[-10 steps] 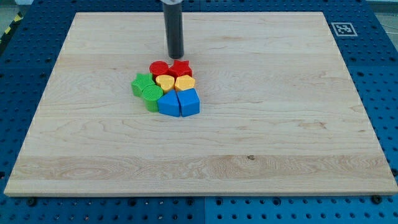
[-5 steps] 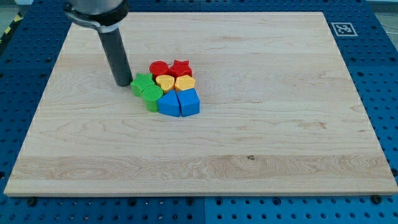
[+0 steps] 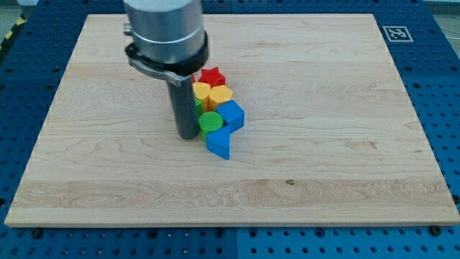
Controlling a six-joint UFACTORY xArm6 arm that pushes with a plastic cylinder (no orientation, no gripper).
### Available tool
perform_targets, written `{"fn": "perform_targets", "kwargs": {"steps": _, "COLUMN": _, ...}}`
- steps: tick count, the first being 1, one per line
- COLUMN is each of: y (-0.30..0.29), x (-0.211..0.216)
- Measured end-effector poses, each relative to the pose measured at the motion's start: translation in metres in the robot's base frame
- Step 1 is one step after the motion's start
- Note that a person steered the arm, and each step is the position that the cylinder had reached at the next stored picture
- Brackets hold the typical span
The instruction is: Slide the blue triangle to the bottom right of the board
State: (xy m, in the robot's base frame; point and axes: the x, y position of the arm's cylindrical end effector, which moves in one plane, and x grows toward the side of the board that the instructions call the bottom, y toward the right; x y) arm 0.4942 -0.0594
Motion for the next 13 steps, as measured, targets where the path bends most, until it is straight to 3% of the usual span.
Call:
{"fn": "perform_targets", "kwargs": {"steps": 4, "y": 0.097, "x": 0.054}}
{"fn": "perform_targets", "kwargs": {"steps": 7, "y": 0.178, "x": 0.043}}
{"fn": "perform_targets", "kwargs": {"steps": 9, "y": 0.204, "x": 0.004}}
{"fn": "perform_targets", "kwargs": {"steps": 11, "y": 0.201, "x": 0.020}}
{"fn": "perform_targets", "kwargs": {"steps": 13, "y": 0.235, "x": 0.042}}
